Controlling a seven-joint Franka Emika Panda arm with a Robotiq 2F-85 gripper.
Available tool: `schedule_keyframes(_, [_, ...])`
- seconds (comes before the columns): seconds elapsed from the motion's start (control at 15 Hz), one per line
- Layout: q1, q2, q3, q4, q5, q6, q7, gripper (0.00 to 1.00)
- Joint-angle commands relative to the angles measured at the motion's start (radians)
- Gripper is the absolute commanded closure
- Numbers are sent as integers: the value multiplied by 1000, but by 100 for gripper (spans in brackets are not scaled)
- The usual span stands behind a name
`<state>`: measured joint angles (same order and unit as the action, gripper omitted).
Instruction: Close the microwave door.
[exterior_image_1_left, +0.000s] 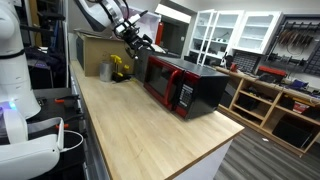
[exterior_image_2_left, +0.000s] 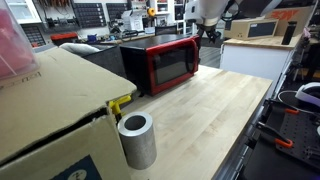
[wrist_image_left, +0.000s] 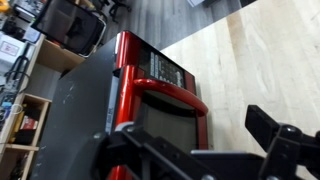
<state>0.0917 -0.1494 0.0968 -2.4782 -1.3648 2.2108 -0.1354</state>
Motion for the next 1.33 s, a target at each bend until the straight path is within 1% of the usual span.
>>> schedule_keyframes(0.0, [-21, 9, -21, -34, -262, 38, 151, 0])
schedule_keyframes(0.07, [-24, 20, -27, -36, -343, 34, 193, 0])
schedule_keyframes(0.13, [-28, 38, -35, -36, -414, 26, 230, 23])
schedule_keyframes(0.2, [-33, 56, -43, -36, -473, 22, 259, 26])
schedule_keyframes(0.27, [-36, 73, -50, -35, -520, 20, 285, 32])
schedule_keyframes(0.33, [-39, 90, -59, -33, -555, 24, 294, 42])
schedule_keyframes(0.47, [-52, 123, -74, -27, -592, 50, 279, 55])
schedule_keyframes(0.67, [-64, 172, -83, -8, -644, 85, 267, 80])
schedule_keyframes(0.87, [-75, 225, -83, 21, -727, 121, 273, 99])
schedule_keyframes(1.27, [-105, 317, -84, 126, -928, 211, 268, 100])
